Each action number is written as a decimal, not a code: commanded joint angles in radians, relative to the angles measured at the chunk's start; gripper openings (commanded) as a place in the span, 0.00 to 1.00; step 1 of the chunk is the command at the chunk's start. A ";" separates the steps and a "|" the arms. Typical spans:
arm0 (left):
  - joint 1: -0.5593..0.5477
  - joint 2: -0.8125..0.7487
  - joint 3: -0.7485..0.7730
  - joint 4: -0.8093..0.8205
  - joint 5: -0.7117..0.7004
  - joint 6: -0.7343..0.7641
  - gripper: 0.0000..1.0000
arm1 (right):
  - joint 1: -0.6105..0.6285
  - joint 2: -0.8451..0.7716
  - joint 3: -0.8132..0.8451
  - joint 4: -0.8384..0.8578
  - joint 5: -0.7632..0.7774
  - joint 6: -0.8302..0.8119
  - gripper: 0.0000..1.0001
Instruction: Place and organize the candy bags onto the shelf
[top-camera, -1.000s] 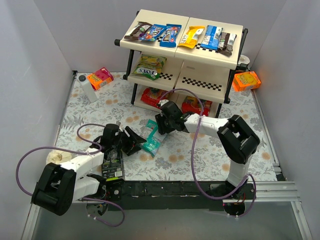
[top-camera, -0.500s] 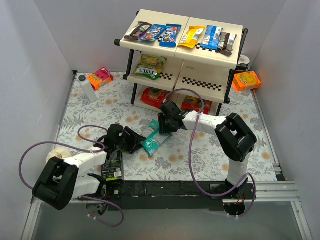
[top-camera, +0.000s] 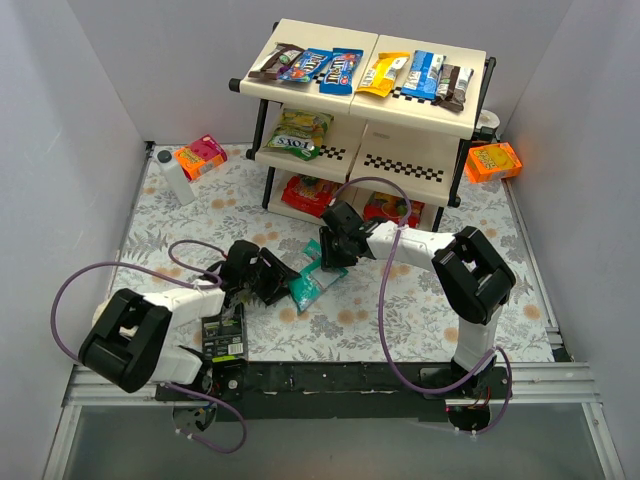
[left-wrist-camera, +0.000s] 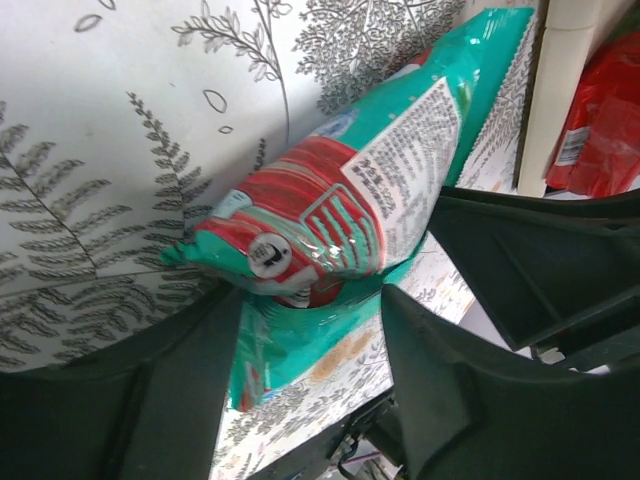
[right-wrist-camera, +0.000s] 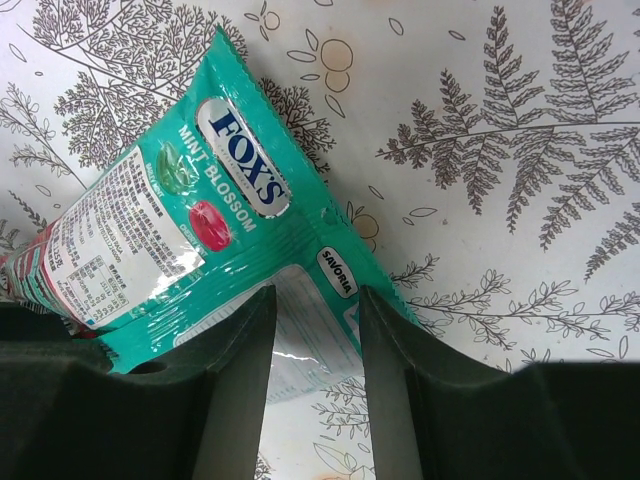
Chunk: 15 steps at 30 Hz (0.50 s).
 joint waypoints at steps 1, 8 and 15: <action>-0.021 -0.025 0.036 -0.208 -0.105 0.047 0.66 | 0.009 -0.009 -0.008 -0.088 -0.019 0.026 0.47; -0.033 -0.122 0.107 -0.423 -0.182 0.076 0.77 | 0.009 0.003 0.012 -0.107 -0.017 0.037 0.46; -0.039 -0.105 0.047 -0.324 -0.134 0.046 0.71 | 0.009 -0.003 0.012 -0.105 -0.028 0.042 0.46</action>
